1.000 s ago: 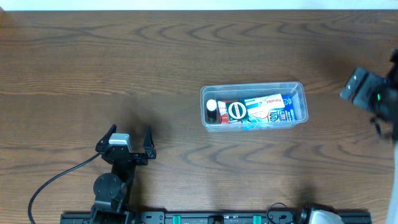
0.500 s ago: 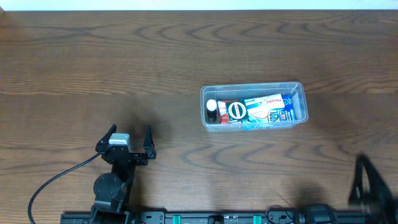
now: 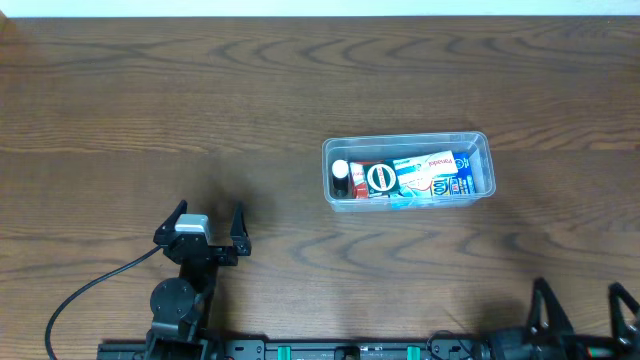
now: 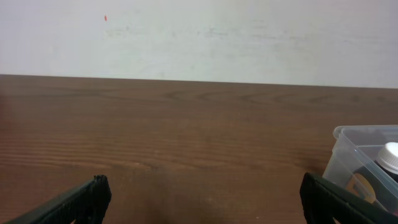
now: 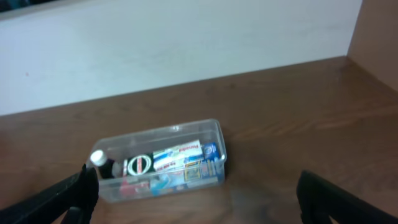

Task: Pack container

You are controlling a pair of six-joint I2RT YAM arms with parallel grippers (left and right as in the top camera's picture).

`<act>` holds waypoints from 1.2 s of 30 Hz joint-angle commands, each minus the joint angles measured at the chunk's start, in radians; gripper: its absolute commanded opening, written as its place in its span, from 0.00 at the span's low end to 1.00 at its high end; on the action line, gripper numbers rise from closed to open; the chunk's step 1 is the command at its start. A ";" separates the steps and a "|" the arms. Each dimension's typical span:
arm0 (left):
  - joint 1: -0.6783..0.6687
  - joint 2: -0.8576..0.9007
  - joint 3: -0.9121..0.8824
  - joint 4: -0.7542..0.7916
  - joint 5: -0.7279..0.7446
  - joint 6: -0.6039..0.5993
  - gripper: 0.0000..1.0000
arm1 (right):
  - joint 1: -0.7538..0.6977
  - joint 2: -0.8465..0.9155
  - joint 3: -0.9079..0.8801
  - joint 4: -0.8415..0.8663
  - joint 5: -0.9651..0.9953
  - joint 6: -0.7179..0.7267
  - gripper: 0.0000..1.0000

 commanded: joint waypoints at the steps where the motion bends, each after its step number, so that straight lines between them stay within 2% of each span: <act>1: 0.005 -0.006 -0.021 -0.037 -0.005 0.014 0.98 | 0.013 -0.056 -0.150 0.081 0.000 0.002 0.99; 10: 0.005 -0.006 -0.021 -0.037 -0.005 0.014 0.98 | 0.010 -0.164 -0.574 0.517 0.000 0.002 0.99; 18: 0.005 -0.006 -0.021 -0.037 -0.005 0.014 0.98 | 0.009 -0.163 -0.830 0.947 0.000 0.002 0.99; 24: 0.005 -0.006 -0.021 -0.037 -0.005 0.014 0.98 | 0.009 -0.163 -0.986 1.178 0.000 0.002 0.99; 28: 0.005 -0.006 -0.021 -0.037 -0.005 0.014 0.98 | 0.009 -0.163 -1.065 1.250 0.000 0.001 0.99; 33: 0.005 -0.006 -0.021 -0.037 -0.005 0.014 0.98 | -0.003 -0.163 -1.098 1.207 -0.002 -0.007 0.99; 36: 0.005 -0.006 -0.021 -0.037 -0.005 0.014 0.98 | -0.018 -0.163 -1.098 1.197 -0.029 -0.067 0.99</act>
